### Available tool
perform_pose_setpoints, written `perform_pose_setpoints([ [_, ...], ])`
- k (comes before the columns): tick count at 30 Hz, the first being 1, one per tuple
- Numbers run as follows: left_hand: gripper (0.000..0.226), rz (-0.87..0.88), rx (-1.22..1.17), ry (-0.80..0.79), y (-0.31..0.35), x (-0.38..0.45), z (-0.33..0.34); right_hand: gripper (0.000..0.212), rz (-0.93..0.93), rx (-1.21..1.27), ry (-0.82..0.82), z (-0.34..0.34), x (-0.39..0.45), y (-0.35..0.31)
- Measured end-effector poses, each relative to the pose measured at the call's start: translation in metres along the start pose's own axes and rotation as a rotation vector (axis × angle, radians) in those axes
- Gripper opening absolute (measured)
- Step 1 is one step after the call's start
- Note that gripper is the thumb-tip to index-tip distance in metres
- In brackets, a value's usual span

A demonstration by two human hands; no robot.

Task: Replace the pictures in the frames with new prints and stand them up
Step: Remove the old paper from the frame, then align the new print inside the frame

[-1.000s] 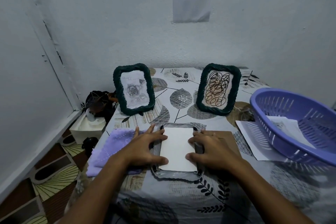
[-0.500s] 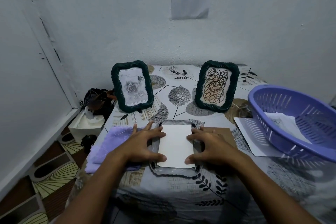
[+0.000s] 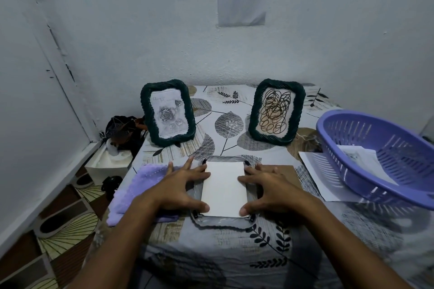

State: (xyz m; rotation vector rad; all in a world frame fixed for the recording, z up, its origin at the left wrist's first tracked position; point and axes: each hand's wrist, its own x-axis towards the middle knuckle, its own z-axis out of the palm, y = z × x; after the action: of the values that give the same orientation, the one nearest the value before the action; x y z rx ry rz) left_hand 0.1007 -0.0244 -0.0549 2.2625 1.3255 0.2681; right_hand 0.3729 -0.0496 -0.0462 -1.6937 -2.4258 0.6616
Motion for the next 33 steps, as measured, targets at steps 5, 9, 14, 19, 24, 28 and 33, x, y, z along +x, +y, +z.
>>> perform_pose_setpoints([
  [5,0.094,0.004,-0.006,0.013,-0.001,0.000,0.001,0.094,-0.005,-0.005,0.012,0.000,0.000,0.001],
  [9,0.094,0.002,0.005,0.020,0.000,0.000,0.000,0.095,0.005,-0.005,0.012,0.000,0.001,0.001],
  [14,0.112,0.031,-0.016,0.075,0.002,0.002,-0.002,0.087,0.012,0.070,0.054,-0.010,-0.005,-0.010],
  [19,0.108,0.128,-0.023,0.161,0.029,0.005,0.001,0.045,0.173,0.353,0.433,-0.027,-0.017,-0.005],
  [24,0.096,0.251,0.158,0.055,0.091,0.016,0.019,0.030,0.401,0.367,0.413,-0.040,-0.034,0.017],
  [28,0.095,0.308,0.390,-0.048,0.125,0.032,0.034,0.025,0.456,0.405,0.373,-0.042,-0.054,0.022],
  [33,0.088,0.272,0.486,-0.085,0.135,0.048,0.045,0.027,0.468,0.559,0.325,-0.038,-0.067,0.024],
])
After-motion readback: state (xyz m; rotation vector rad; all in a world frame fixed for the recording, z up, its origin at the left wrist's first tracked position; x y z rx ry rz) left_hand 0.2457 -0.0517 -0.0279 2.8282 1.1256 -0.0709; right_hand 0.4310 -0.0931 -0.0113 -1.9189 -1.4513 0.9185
